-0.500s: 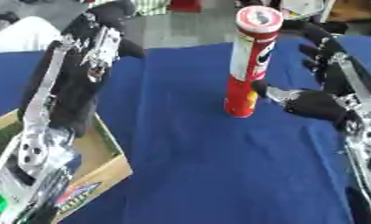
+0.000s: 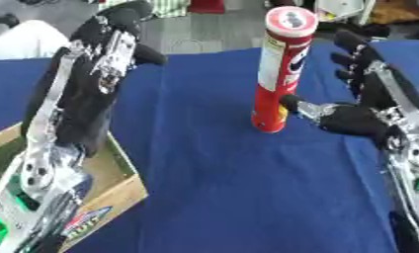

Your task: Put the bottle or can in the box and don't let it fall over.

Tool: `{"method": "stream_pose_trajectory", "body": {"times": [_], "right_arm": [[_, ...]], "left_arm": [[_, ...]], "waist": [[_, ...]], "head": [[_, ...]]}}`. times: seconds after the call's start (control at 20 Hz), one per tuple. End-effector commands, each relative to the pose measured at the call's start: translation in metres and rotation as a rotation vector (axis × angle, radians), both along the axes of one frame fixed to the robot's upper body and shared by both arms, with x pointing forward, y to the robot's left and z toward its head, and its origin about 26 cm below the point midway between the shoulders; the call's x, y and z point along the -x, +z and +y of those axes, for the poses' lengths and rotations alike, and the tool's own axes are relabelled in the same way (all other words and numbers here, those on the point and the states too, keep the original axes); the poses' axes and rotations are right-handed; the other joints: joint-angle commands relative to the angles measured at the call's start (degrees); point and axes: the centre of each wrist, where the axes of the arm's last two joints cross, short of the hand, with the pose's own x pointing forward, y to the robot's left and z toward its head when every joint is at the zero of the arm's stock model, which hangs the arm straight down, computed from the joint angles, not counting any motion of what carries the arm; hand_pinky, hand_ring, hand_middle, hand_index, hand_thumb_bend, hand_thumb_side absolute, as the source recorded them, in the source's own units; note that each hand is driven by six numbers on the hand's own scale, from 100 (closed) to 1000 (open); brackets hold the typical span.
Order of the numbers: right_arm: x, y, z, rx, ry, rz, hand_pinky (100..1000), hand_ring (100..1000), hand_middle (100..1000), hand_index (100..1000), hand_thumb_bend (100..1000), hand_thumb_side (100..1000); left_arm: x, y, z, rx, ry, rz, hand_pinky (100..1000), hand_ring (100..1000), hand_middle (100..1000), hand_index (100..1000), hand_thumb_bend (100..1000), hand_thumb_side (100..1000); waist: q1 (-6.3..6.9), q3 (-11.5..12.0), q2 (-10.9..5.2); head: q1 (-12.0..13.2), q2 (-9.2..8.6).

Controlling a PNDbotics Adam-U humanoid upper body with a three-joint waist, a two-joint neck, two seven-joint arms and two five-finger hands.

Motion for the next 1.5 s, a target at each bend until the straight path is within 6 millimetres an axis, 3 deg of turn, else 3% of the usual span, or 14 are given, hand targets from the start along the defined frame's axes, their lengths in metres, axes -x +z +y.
{"method": "stream_pose_trajectory", "body": {"times": [0.05, 1.5], "right_arm": [[0.004, 0.0076, 0.0005, 0.013, 0.01, -0.028, 1000, 1000, 1000, 1000, 621, 100], [-0.0054, 0.0158, -0.0021, 0.077, 0.025, -0.009, 1000, 1000, 1000, 1000, 644, 100]], "left_arm": [[0.0048, 0.0063, -0.0003, 0.008, -0.016, -0.016, 784, 563, 818, 797, 100, 551], [0.0032, 0.0094, 0.0017, 0.012, -0.012, 0.024, 798, 556, 814, 791, 100, 545]], "waist": [[-0.13, -0.12, -0.54], [1.23, 0.19, 1.85]], "head": [[-0.15, -0.15], [0.24, -1.16]]}}
